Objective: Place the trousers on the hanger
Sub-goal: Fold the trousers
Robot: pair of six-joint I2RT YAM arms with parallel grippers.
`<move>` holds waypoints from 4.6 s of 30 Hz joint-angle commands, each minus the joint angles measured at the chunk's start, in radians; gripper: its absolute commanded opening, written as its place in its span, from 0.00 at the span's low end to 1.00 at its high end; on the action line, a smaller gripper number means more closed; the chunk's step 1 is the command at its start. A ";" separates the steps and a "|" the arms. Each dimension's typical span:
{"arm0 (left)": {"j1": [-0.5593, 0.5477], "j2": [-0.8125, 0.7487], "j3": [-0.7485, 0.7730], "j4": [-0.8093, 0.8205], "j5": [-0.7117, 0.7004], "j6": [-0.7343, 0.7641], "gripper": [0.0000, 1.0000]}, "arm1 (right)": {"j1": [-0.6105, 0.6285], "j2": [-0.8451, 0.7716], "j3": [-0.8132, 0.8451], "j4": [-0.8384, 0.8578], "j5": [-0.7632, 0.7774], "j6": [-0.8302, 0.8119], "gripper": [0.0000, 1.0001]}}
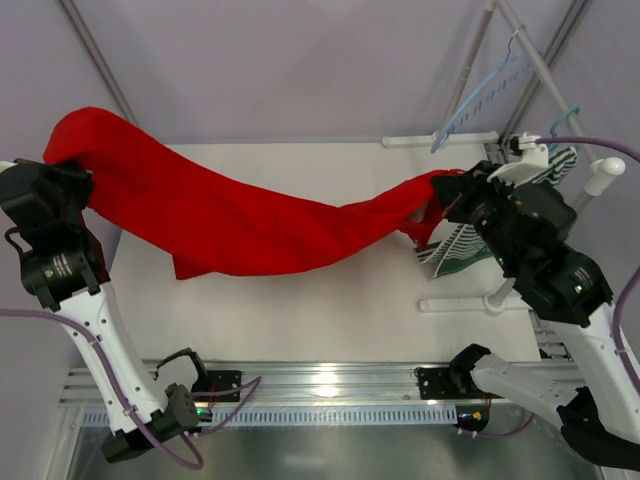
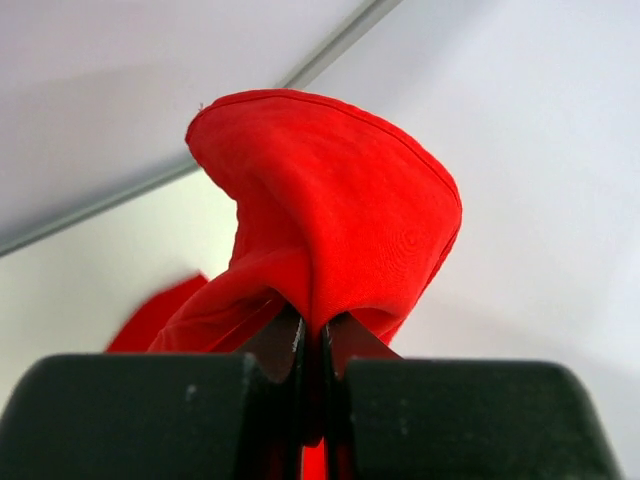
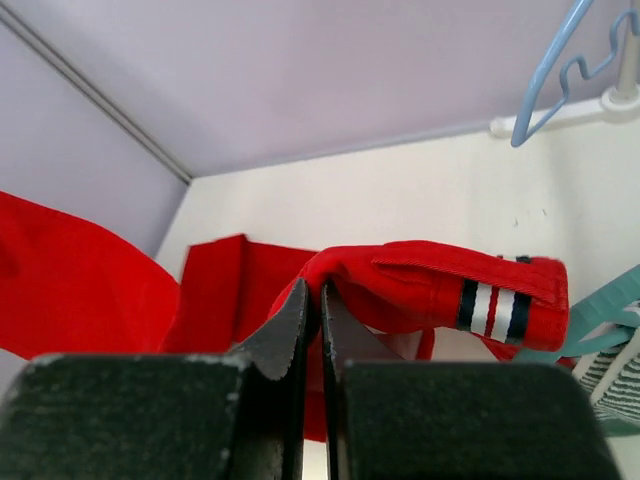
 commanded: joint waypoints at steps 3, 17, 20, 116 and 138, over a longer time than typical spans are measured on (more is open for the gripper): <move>0.011 -0.104 0.105 -0.021 -0.139 0.023 0.00 | 0.003 -0.113 0.086 0.134 -0.071 -0.025 0.04; 0.000 0.112 0.052 0.031 -0.080 0.015 0.01 | 0.001 0.456 0.445 0.126 -0.005 -0.085 0.04; 0.000 0.189 -0.050 0.079 -0.031 0.010 0.01 | -0.008 0.595 0.448 0.169 0.037 -0.067 0.04; -0.896 0.708 -0.195 -0.031 -0.377 0.228 0.00 | -0.077 0.698 -0.420 0.323 -0.063 0.047 0.56; -0.874 0.707 -0.192 -0.123 -0.208 0.300 0.00 | -0.080 0.665 -0.368 0.311 -0.155 -0.015 0.56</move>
